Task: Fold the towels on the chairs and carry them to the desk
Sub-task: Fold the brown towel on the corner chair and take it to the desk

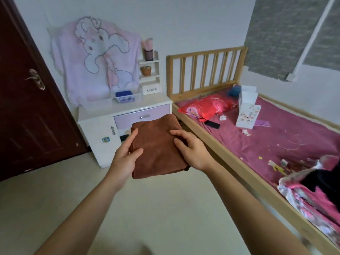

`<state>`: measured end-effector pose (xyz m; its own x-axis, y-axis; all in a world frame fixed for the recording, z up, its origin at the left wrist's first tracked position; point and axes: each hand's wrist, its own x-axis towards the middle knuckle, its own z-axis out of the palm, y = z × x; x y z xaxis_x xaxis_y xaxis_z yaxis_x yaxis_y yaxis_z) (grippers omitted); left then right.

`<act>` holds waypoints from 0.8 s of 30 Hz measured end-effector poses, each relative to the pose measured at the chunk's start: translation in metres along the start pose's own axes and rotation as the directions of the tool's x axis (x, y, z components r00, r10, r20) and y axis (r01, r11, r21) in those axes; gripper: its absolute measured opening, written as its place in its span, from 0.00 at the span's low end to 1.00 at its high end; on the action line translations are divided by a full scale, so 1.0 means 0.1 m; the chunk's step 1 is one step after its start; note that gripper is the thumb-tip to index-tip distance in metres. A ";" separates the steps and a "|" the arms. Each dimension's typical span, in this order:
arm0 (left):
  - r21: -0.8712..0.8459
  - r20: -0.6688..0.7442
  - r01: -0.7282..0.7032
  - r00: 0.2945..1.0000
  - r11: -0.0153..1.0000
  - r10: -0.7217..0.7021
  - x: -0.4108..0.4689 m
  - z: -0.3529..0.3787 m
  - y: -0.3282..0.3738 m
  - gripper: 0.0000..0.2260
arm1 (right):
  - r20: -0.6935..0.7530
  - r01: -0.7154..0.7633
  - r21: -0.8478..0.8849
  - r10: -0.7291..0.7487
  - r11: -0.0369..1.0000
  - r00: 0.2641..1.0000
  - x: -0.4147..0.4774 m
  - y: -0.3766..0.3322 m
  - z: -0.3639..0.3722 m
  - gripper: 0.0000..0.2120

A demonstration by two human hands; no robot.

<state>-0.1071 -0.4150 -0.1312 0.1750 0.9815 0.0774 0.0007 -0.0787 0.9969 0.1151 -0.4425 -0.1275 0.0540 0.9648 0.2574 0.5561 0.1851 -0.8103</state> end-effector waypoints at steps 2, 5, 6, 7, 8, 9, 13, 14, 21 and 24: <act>-0.003 -0.044 0.013 0.999 1.000 -0.013 0.48 -0.14 -0.17 0.28 | 0.045 0.028 -0.002 -0.028 1.000 0.999 0.55 0.16 0.18 0.15; 0.022 -0.055 0.024 0.998 0.999 -0.022 1.35 -0.42 -0.33 0.30 | 0.104 0.039 0.017 -0.041 0.999 0.994 1.48 0.37 0.43 0.15; 0.049 -0.043 0.037 0.998 0.998 -0.034 1.55 -0.47 -0.34 0.31 | 0.134 0.028 0.018 -0.030 0.999 0.991 1.68 0.44 0.47 0.15; 0.062 -0.038 0.048 0.998 0.997 -0.046 1.82 -0.52 -0.33 0.31 | 0.155 0.022 0.015 -0.025 1.000 0.988 1.95 0.49 0.50 0.15; 0.066 -0.041 0.065 0.997 0.996 -0.063 2.11 -0.57 -0.31 0.32 | 0.182 0.020 0.006 -0.021 1.000 0.983 2.28 0.53 0.53 0.15; 0.071 -0.034 0.072 0.997 0.995 -0.069 2.37 -0.61 -0.27 0.32 | 0.190 0.035 -0.003 -0.034 0.999 0.981 2.59 0.57 0.55 0.15; 0.141 -0.009 0.105 0.994 0.984 -0.105 3.44 -0.64 -0.15 0.33 | 0.168 0.034 -0.011 -0.032 0.999 0.985 3.67 0.75 0.52 0.15; 0.157 -0.009 0.111 0.994 0.981 -0.111 3.69 -0.62 -0.17 0.34 | 0.169 0.033 -0.013 -0.030 0.999 0.985 3.90 0.83 0.52 0.16; 0.199 -0.085 0.156 0.986 0.967 -0.142 5.55 -0.49 -0.58 0.33 | 0.207 0.058 -0.053 -0.046 0.997 0.977 5.72 1.74 0.80 0.18; 0.232 -0.124 0.173 0.981 0.957 -0.147 6.27 -0.52 -0.64 0.33 | 0.252 0.062 -0.043 -0.049 0.997 0.966 6.50 1.99 0.96 0.19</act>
<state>-0.0491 0.2147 -0.1460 0.0492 0.9964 -0.0690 0.2598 0.0539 0.9642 0.1817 0.2392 -0.1722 -0.1844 0.9704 0.1560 0.5934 0.2365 -0.7694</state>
